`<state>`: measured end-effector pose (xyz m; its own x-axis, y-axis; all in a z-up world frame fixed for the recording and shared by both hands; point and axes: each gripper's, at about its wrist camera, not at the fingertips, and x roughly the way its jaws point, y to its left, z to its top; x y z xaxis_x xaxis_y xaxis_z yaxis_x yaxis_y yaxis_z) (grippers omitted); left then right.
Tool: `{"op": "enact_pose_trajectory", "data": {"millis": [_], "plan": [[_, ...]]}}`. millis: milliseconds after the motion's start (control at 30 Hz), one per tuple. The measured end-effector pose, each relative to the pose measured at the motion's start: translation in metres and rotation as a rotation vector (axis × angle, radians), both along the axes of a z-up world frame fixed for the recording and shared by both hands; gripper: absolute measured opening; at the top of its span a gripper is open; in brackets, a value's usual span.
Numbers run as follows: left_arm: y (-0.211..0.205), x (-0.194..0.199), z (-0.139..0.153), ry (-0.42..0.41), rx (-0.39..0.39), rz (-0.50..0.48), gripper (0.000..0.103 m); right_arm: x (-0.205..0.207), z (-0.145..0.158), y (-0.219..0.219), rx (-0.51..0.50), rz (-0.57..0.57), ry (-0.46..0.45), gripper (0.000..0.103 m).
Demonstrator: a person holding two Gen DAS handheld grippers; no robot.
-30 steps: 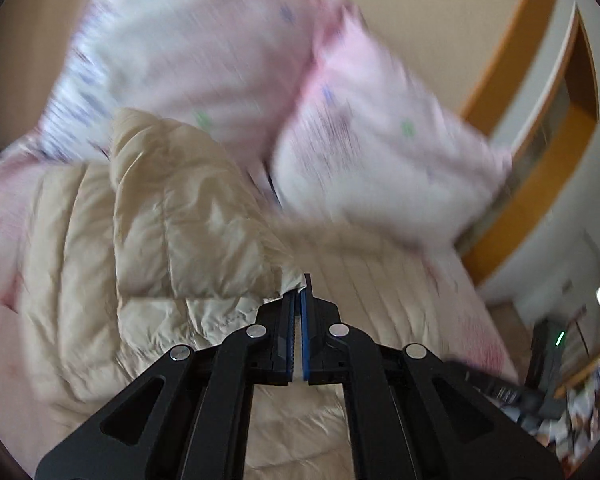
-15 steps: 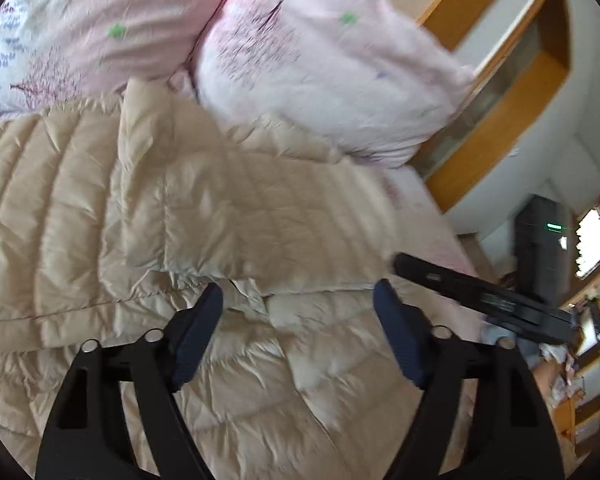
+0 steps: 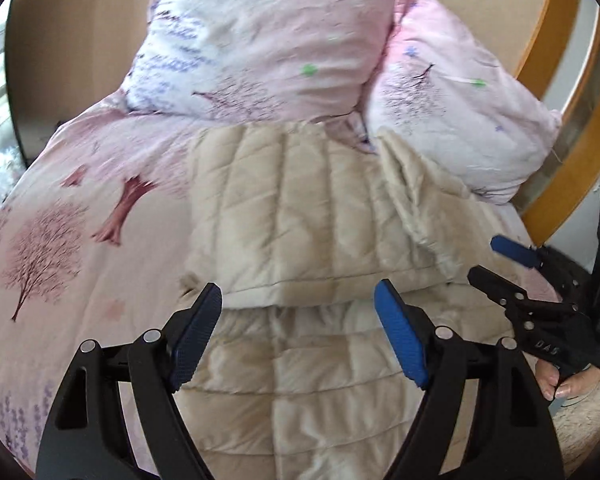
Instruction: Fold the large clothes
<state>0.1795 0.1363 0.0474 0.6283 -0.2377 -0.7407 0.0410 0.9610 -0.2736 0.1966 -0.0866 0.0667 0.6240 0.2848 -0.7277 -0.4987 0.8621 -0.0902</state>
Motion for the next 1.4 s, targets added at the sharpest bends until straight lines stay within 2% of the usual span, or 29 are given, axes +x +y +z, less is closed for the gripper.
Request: {"op": "enact_pose_trajectory", "data": {"millis": [133,233,500,567,600,667,800,933,1000,1067,1100,1133,1200,1300,1400], "plan": [[0.007,-0.006,-0.004,0.008,0.014,0.015,0.079,0.008,-0.012,0.022,-0.084,0.0,-0.018,0.064],[0.011,-0.013,-0.003,0.007,0.016,0.017,0.079,0.013,-0.018,0.028,-0.098,-0.02,-0.013,0.057],[0.013,-0.011,-0.006,0.018,0.011,0.017,0.079,0.021,-0.022,0.033,-0.122,-0.066,-0.04,0.054],[0.013,-0.01,-0.008,0.025,0.008,0.017,0.079,0.025,-0.022,0.031,-0.109,-0.087,-0.034,0.039],[0.013,-0.01,-0.008,0.027,0.007,0.018,0.079,0.028,-0.021,0.027,-0.09,-0.104,-0.024,0.024],[0.014,-0.01,-0.009,0.031,0.009,0.019,0.079,0.033,-0.015,0.017,-0.036,-0.137,-0.01,0.011],[0.015,-0.01,-0.009,0.031,0.018,0.022,0.079,0.039,0.007,-0.027,0.124,-0.262,0.0,0.006],[0.017,-0.011,-0.011,0.036,0.02,0.026,0.079,0.042,0.013,-0.087,0.327,-0.403,0.082,0.006],[0.018,-0.012,-0.012,0.037,0.025,0.026,0.079,0.042,0.0,-0.124,0.452,-0.482,0.189,0.007],[0.017,-0.012,-0.013,0.038,0.031,0.023,0.079,0.044,-0.019,-0.146,0.548,-0.502,0.314,0.015],[0.017,-0.012,-0.014,0.039,0.032,0.022,0.079,0.044,-0.028,-0.156,0.591,-0.513,0.362,0.023],[0.017,-0.013,-0.014,0.039,0.034,0.02,0.079,0.043,-0.037,-0.168,0.634,-0.535,0.402,0.041],[0.016,-0.013,-0.014,0.037,0.04,0.018,0.079,0.041,-0.043,-0.184,0.705,-0.558,0.425,0.058],[0.015,-0.015,-0.013,0.03,0.041,0.012,0.079,0.042,-0.049,-0.203,0.812,-0.573,0.461,0.06],[0.015,-0.016,-0.013,0.028,0.037,0.014,0.079,0.05,-0.056,-0.209,0.819,-0.589,0.498,0.06]]}}
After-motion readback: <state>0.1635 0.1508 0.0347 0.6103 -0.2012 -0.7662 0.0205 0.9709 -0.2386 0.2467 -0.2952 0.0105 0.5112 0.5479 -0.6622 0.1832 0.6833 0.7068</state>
